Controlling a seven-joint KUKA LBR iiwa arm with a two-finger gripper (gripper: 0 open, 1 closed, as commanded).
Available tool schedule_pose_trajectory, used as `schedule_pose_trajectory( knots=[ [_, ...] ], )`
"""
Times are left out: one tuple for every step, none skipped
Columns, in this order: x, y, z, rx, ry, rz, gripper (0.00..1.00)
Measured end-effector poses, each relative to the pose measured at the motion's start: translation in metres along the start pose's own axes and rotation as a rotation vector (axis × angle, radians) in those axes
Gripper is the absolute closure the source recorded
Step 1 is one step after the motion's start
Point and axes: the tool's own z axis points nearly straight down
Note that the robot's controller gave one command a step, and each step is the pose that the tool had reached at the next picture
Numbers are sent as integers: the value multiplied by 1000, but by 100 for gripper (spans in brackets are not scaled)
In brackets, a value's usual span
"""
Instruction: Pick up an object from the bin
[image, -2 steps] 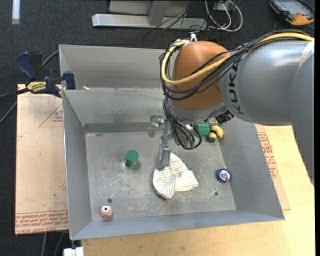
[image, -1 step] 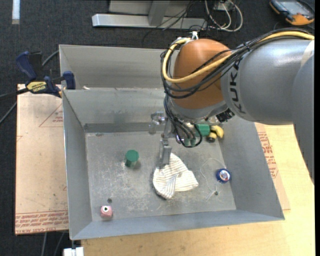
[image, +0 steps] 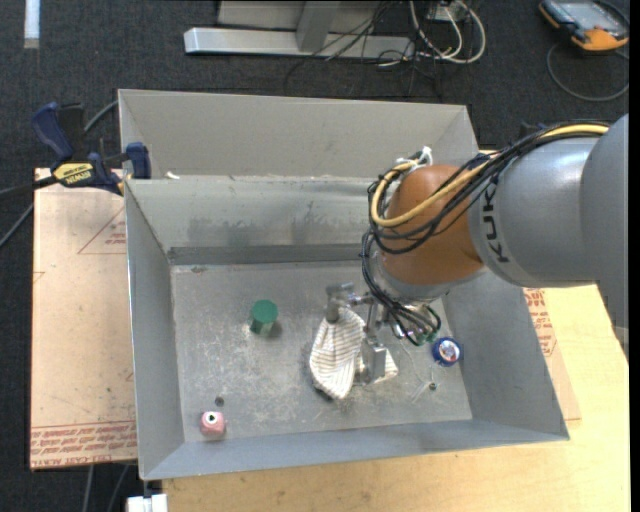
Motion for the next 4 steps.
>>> schedule_pose_trajectory(
  knots=[
    [3, -7, -82, 4, -11, -412, 0],
    [25, 14, -19, -2, -1, -418, 0],
    [28, 5, 8, 6, -12, -928, 0],
    [44, -7, 9, -2, -8, -482, 100]
  ],
)
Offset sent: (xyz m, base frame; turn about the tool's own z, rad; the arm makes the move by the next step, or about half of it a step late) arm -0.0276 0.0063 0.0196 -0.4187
